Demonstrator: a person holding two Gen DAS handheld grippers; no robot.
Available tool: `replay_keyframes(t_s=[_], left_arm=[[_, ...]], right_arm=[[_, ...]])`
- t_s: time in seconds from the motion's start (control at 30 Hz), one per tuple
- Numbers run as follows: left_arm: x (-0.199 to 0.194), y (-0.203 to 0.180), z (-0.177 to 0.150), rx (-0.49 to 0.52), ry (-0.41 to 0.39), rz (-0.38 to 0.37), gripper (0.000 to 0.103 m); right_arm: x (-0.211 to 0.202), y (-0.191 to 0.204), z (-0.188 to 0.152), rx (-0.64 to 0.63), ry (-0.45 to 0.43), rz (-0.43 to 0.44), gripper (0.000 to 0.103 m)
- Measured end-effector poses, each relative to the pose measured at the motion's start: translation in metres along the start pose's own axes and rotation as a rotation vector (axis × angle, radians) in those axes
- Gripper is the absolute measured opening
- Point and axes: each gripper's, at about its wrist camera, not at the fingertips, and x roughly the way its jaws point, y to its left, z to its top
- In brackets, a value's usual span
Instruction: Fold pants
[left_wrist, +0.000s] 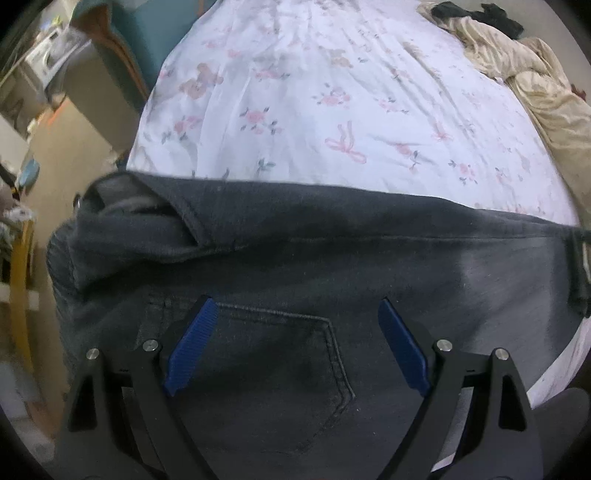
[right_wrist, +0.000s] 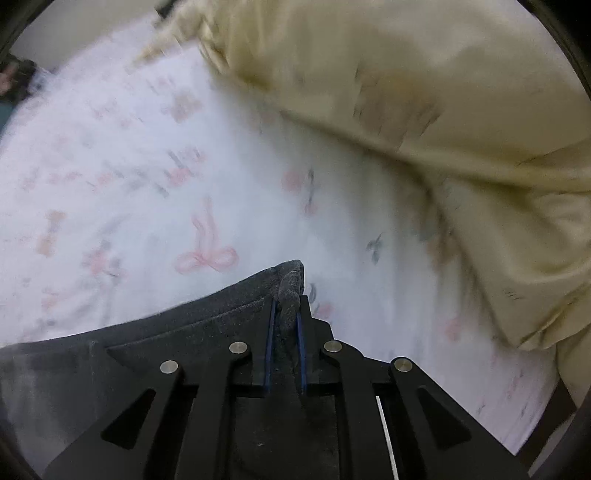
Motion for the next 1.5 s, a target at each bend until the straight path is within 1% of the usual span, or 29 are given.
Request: replay_keyframes(t_s=[0.07, 0.13, 0.17, 0.2, 0.23, 0.27, 0.3, 0.33, 0.37, 0.4, 0.43, 0.5, 0.57, 0.6, 0.63, 0.7, 0.77, 0.87, 0.97, 1.03, 1.07, 1.13, 1.17, 1.2, 1.27, 1.33, 1.37, 1.43, 1.5], left_arm=[[-0.002, 0.001, 0.0, -0.015, 0.0, -0.005, 0.087], [-0.007, 0.0, 0.002, -0.011, -0.016, -0.007, 0.087], [-0.009, -0.001, 0.002, -0.008, -0.024, -0.008, 0.087], [-0.011, -0.002, 0.004, -0.007, -0.031, -0.005, 0.087], [-0.013, -0.002, 0.004, -0.009, -0.035, -0.003, 0.087], [-0.014, -0.002, 0.005, -0.013, -0.036, -0.01, 0.087], [-0.016, -0.002, 0.005, -0.022, -0.037, -0.025, 0.087], [-0.017, -0.001, 0.005, -0.027, -0.037, -0.034, 0.087], [-0.019, -0.001, 0.005, -0.029, -0.037, -0.044, 0.087], [-0.02, -0.002, 0.005, -0.028, -0.036, -0.052, 0.087], [-0.022, -0.002, 0.005, -0.028, -0.037, -0.062, 0.087], [-0.027, -0.003, 0.004, -0.027, -0.043, -0.079, 0.087], [-0.033, -0.001, 0.004, -0.03, -0.057, -0.093, 0.087], [-0.035, -0.001, 0.003, -0.032, -0.062, -0.097, 0.087], [-0.038, 0.0, 0.003, -0.032, -0.068, -0.101, 0.087], [-0.041, 0.001, 0.003, -0.033, -0.078, -0.103, 0.087], [-0.042, 0.004, 0.004, -0.04, -0.083, -0.099, 0.087], [-0.04, 0.006, 0.004, -0.048, -0.083, -0.093, 0.087], [-0.035, 0.011, 0.004, -0.072, -0.064, -0.097, 0.087], [-0.035, 0.014, 0.005, -0.08, -0.061, -0.095, 0.087], [-0.035, 0.014, 0.004, -0.08, -0.063, -0.093, 0.087], [-0.035, 0.013, 0.005, -0.076, -0.063, -0.096, 0.087], [-0.035, 0.012, 0.005, -0.073, -0.062, -0.101, 0.087], [-0.034, 0.01, 0.005, -0.064, -0.062, -0.105, 0.087], [-0.033, 0.006, 0.005, -0.043, -0.062, -0.092, 0.087], [-0.03, 0.005, 0.004, -0.034, -0.058, -0.08, 0.087], [-0.028, 0.005, 0.004, -0.033, -0.053, -0.077, 0.087], [-0.025, 0.005, 0.004, -0.03, -0.051, -0.063, 0.087], [-0.023, 0.007, 0.004, -0.027, -0.057, -0.031, 0.087]], right_arm=[[-0.008, -0.003, -0.001, -0.007, 0.015, -0.01, 0.022], [-0.024, -0.004, -0.002, -0.036, 0.021, -0.015, 0.034], [-0.038, -0.004, -0.004, -0.05, 0.018, -0.001, 0.045], [-0.052, -0.002, -0.008, -0.067, 0.021, 0.06, 0.047], [-0.068, 0.004, -0.015, -0.091, 0.045, 0.166, 0.047], [-0.078, 0.009, -0.023, -0.106, 0.076, 0.246, 0.049], [-0.084, 0.02, -0.034, -0.125, 0.136, 0.325, 0.054], [-0.085, 0.031, -0.045, -0.137, 0.198, 0.377, 0.057], [-0.081, 0.048, -0.065, -0.148, 0.306, 0.426, 0.063], [-0.079, 0.061, -0.083, -0.17, 0.368, 0.452, 0.063], [-0.077, 0.08, -0.103, -0.221, 0.415, 0.464, 0.063], [-0.069, 0.102, -0.137, -0.278, 0.497, 0.445, 0.063], [-0.056, 0.115, -0.163, -0.315, 0.56, 0.401, 0.061], [-0.046, 0.114, -0.169, -0.305, 0.562, 0.356, 0.06], [-0.036, 0.112, -0.166, -0.285, 0.534, 0.314, 0.06], [-0.035, 0.098, -0.143, -0.209, 0.379, 0.235, 0.042], [-0.043, 0.07, -0.117, -0.098, 0.218, 0.162, 0.042], [-0.05, 0.021, -0.073, 0.063, 0.012, 0.009, 0.042], [-0.072, -0.012, -0.046, 0.157, -0.111, -0.075, 0.043], [-0.091, -0.024, -0.038, 0.163, -0.176, -0.083, 0.045], [-0.096, -0.022, -0.033, 0.148, -0.183, -0.066, 0.045], [-0.098, -0.025, -0.03, 0.115, -0.156, -0.053, 0.045], [-0.097, -0.017, -0.032, 0.09, -0.128, -0.018, 0.045], [-0.086, -0.01, -0.023, 0.045, -0.074, 0.017, 0.045], [-0.058, 0.007, -0.035, -0.071, 0.061, -0.007, 0.044], [-0.028, 0.015, -0.041, -0.105, 0.157, -0.032, 0.042], [-0.01, 0.014, -0.044, -0.083, 0.185, -0.042, 0.042], [-0.001, 0.006, -0.04, -0.006, 0.145, -0.038, 0.043], [0.0, -0.003, -0.028, 0.064, 0.067, -0.081, 0.05]])
